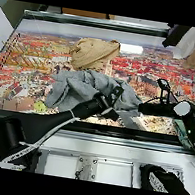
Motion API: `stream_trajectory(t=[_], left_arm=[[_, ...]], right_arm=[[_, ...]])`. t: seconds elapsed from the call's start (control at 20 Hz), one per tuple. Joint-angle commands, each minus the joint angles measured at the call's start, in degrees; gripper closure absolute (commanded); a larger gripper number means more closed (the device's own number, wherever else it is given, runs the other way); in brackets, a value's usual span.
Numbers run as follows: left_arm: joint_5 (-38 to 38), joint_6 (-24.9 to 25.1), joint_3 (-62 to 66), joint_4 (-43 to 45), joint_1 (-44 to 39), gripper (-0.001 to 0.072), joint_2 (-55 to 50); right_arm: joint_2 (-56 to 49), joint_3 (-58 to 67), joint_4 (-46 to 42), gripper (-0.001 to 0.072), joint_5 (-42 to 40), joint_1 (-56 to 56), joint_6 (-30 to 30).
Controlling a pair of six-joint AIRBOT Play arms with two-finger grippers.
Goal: Fold the clothes and pants, and hang the long-sleeved shirts on hangers.
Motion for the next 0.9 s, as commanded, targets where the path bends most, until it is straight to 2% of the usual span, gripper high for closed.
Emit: stream_trajectory(t=[0.0, 0.2, 0.35, 0.4, 0.45, 0.5, 0.65, 0.85], left_arm=[[-1.99, -0.22, -0.11, 0.15, 4.72, 0.0692, 6.67], [-5.05, -0.20, -0.13, -0.09, 5.75, 0.0692, 9.44], [-3.28, -1.29, -4.83, -0.17, 3.45, 0.0691, 10.47], [-2.91, -2.97, -7.74, -0.48, 2.82, 0.0691, 11.19], [-2.84, -4.15, -10.51, -0.48, 2.12, 0.0691, 12.04], [-2.47, -4.81, -12.72, -0.48, 1.40, 0.0691, 12.94], [1.70, -5.62, -17.14, -0.55, -0.61, 0.0691, 15.54], [1.86, -5.62, -17.22, -0.55, -0.87, 0.0691, 15.80]], right_arm=[[0.02, -0.02, -9.35, 0.0690, 0.52, -0.02, 5.05], [0.02, -0.04, -10.95, 0.0690, 0.52, -0.02, 5.57], [0.02, -0.31, -10.86, 0.0669, 0.57, 0.00, 5.18], [0.02, -0.37, -10.69, 0.0511, 0.85, 0.00, 4.17], [0.13, -0.37, -10.40, 0.0241, 1.92, 0.04, 2.69], [0.33, -0.37, -9.73, 0.0156, 3.30, 0.15, 0.63], [2.03, -0.37, -7.23, 0.0193, 7.89, 3.21, -5.92], [2.58, -0.68, -8.46, 0.0203, 8.74, 14.43, -5.40]])
